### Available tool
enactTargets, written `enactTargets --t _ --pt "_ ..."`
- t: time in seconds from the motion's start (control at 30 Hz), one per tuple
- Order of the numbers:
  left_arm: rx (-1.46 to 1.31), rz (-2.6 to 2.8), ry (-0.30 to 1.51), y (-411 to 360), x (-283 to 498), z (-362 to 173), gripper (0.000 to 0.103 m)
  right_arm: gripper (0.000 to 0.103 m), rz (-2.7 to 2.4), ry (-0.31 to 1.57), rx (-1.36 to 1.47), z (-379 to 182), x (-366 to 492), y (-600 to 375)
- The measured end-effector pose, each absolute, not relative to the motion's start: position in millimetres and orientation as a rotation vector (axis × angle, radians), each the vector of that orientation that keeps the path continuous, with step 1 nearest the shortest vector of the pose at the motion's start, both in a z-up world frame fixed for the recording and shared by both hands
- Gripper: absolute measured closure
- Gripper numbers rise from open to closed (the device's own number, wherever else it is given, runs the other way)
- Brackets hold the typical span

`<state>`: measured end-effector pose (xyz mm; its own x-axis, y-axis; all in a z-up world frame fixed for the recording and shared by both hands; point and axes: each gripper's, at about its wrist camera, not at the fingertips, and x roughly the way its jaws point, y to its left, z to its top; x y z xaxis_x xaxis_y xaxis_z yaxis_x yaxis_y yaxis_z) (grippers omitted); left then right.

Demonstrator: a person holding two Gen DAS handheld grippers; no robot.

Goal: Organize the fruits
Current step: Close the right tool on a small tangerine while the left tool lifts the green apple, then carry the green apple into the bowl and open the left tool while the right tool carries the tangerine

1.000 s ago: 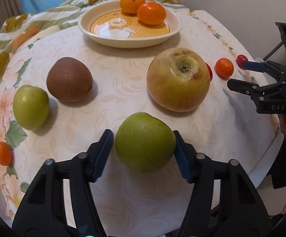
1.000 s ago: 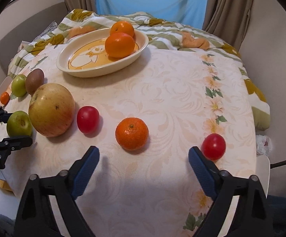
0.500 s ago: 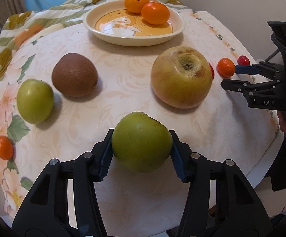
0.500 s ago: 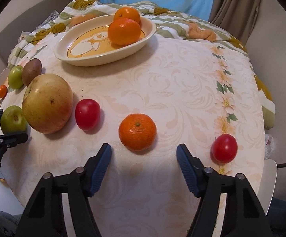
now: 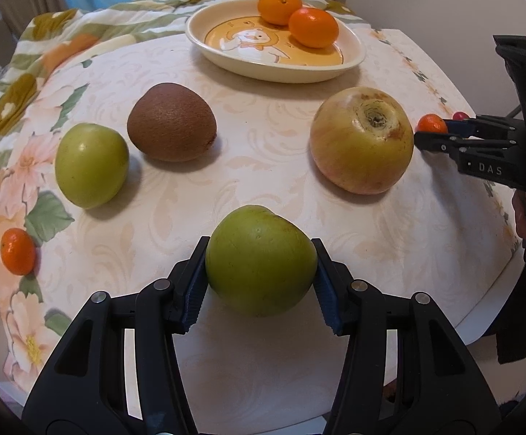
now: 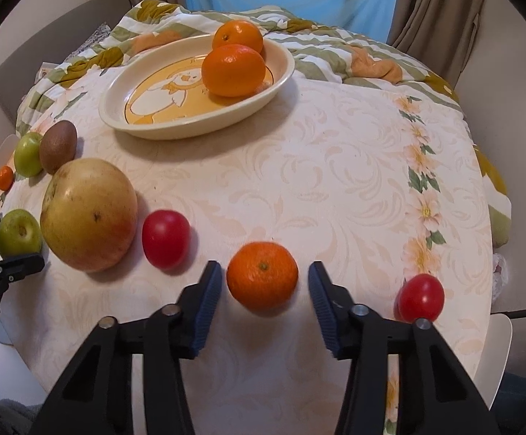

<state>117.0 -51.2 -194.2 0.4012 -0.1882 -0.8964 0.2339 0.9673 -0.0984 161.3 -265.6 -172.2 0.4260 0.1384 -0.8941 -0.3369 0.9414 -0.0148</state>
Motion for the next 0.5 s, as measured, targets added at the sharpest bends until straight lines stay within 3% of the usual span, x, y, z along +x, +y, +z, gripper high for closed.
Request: enactTargets --t 0.5 --pt "0.018 -0.217 1.065 -38 116 -150 0.044 0.070 0.288 1.041 -0.154 -130 148 -267"
